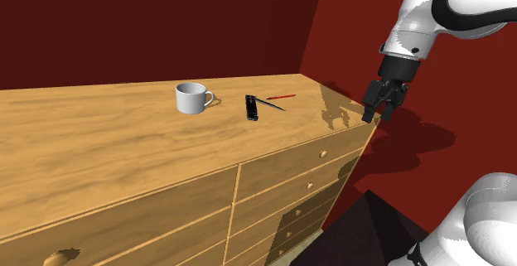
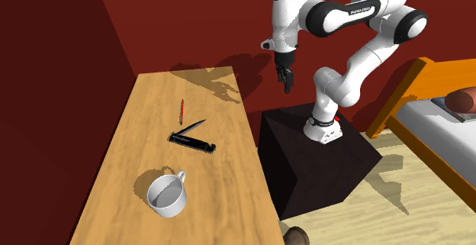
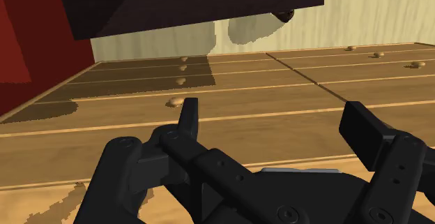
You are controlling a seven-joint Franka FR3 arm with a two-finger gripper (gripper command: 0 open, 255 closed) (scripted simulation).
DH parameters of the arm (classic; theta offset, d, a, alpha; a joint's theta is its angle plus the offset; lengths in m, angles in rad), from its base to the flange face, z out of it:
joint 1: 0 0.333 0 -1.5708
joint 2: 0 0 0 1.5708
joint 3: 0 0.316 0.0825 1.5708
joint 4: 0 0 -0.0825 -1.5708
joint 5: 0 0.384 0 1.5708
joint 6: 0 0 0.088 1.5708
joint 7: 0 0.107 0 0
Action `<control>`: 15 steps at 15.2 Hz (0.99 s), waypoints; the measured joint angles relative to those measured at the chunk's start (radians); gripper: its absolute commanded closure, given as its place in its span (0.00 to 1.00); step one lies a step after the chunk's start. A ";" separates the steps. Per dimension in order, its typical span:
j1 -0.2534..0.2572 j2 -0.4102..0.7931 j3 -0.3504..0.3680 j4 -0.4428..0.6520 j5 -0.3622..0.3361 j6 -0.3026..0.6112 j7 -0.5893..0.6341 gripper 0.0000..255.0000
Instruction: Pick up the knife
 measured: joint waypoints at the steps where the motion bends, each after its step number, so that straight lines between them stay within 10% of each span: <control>1: 0.000 0.000 0.000 0.000 0.000 0.000 0.000 0.00; 15: -0.002 0.480 0.121 0.263 0.042 0.248 0.248 0.00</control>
